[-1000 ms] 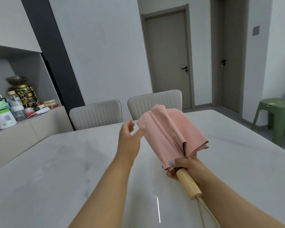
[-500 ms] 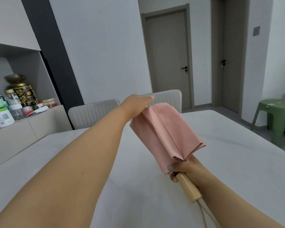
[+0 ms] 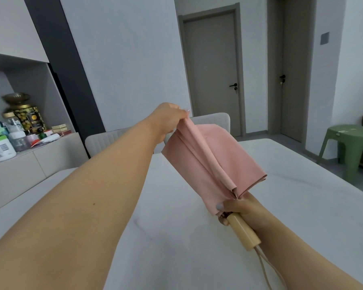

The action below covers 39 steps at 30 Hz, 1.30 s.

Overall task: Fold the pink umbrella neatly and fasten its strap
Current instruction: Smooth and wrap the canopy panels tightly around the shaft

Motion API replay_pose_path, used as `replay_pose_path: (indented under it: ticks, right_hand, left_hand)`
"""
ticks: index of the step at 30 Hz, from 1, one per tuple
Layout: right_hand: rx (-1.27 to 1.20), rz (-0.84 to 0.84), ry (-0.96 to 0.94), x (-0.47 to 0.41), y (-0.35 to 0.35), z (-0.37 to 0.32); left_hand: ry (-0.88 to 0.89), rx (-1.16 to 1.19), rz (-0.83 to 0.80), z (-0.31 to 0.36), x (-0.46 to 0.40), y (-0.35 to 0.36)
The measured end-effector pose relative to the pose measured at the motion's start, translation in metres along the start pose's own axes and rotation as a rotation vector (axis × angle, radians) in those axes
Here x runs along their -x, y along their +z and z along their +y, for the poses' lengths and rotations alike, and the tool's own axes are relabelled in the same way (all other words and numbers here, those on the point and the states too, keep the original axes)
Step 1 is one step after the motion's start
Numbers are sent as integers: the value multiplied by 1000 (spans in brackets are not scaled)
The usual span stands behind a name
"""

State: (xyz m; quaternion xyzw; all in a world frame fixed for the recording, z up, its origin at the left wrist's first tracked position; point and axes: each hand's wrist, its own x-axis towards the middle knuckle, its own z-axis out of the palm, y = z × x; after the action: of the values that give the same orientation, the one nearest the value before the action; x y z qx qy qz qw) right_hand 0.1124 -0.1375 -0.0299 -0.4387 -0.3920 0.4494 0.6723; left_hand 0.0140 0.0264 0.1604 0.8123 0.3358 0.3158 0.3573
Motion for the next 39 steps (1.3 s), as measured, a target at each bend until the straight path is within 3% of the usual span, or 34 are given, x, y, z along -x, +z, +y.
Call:
replay_pose_path:
  ticks: [4, 9, 14, 21, 25, 34, 39]
  right_hand:
    - [26, -8, 6, 3, 3, -1]
    - [38, -24, -23, 9, 10, -9]
    - [43, -7, -14, 11, 14, -15]
    - [-83, -50, 13, 34, 23, -12]
    - [-228, -23, 79, 49, 31, -8]
    - [-364, 48, 124, 73, 39, -4]
    - [-381, 48, 126, 84, 44, -4]
  left_hand:
    - [18, -26, -47, 2, 7, 0]
    - [-11, 252, 50, 7, 16, -13]
    - [-8, 35, 12, 9, 27, -29]
    - [128, 215, 326, 25, 64, -25]
    - [161, 260, 351, 10, 119, 15]
    - [278, 168, 181, -28, 203, 71]
    - [417, -179, 223, -30, 215, 84]
